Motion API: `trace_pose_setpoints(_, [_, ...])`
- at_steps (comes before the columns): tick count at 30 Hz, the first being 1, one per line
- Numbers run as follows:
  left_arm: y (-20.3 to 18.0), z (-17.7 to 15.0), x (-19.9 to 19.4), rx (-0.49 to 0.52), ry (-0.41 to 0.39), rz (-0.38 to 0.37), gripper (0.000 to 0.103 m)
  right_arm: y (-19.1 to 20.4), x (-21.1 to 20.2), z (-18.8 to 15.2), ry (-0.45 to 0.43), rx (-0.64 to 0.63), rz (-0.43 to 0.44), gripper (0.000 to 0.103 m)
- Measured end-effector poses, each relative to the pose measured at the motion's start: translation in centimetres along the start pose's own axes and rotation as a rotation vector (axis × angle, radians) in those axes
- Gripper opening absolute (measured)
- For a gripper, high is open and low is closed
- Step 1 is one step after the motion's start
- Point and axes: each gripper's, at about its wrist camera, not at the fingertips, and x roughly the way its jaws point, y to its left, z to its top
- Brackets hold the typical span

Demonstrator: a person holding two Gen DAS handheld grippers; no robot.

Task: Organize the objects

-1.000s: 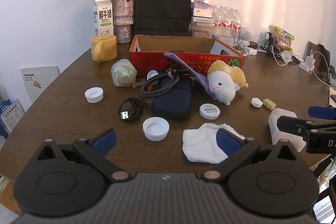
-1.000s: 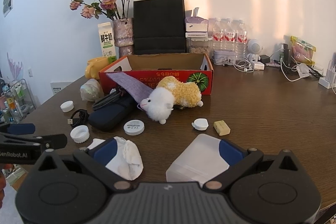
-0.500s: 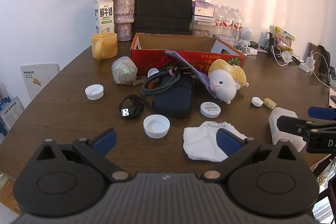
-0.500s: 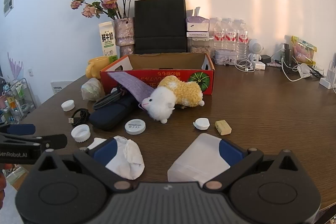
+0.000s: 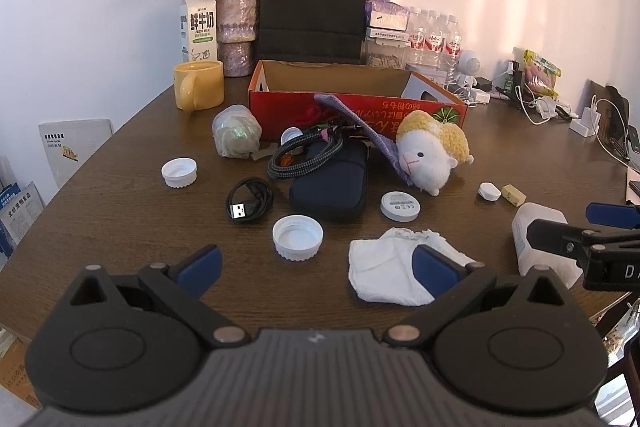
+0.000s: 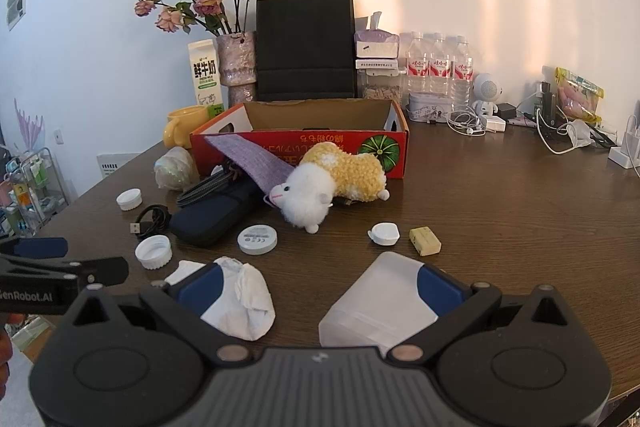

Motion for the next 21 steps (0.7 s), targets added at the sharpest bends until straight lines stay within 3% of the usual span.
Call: trace_pose_setpoints(21, [-0.6,-0.4,0.3,0.000,0.024,0.001,0.103,-1.2,0.1,-0.2,-0.005,-0.013,-0.015,0.103])
